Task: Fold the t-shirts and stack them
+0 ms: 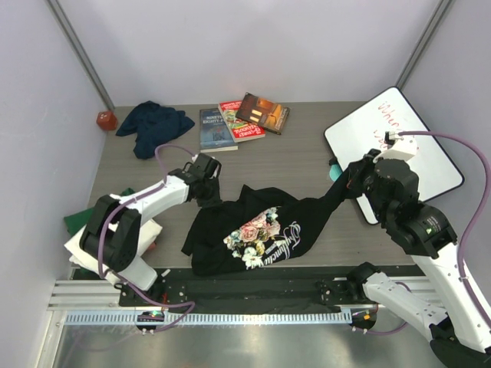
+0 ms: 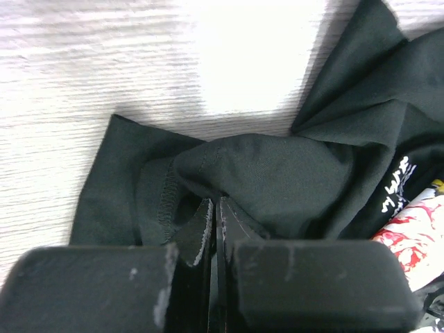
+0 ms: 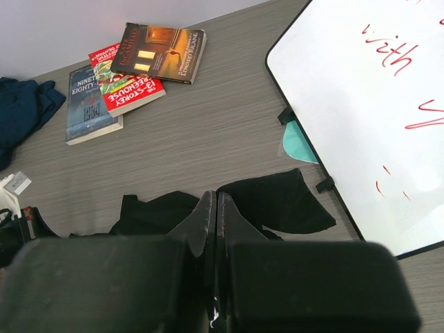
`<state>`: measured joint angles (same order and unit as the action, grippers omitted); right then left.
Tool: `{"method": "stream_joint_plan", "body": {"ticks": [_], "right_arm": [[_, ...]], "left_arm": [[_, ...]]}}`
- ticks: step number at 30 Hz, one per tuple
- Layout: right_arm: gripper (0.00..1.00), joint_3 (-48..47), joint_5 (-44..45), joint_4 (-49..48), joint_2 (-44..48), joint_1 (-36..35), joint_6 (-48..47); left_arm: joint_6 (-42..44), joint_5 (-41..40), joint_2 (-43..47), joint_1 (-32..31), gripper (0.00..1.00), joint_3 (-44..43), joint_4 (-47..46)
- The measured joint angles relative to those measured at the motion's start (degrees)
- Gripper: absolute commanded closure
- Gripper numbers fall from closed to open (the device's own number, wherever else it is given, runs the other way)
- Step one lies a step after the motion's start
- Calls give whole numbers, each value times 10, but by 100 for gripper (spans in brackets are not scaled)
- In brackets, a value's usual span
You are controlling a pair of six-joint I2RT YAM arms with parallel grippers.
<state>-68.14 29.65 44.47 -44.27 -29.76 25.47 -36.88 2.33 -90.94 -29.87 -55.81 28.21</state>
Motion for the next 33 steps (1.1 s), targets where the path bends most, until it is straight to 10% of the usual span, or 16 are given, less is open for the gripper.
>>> {"method": "stream_joint_plan", "body": {"ticks": [33], "right_arm": [[99,-166,94,-9,-12,0,-80]], "left_arm": [[74,-328,344,42,100,-287,224]]}}
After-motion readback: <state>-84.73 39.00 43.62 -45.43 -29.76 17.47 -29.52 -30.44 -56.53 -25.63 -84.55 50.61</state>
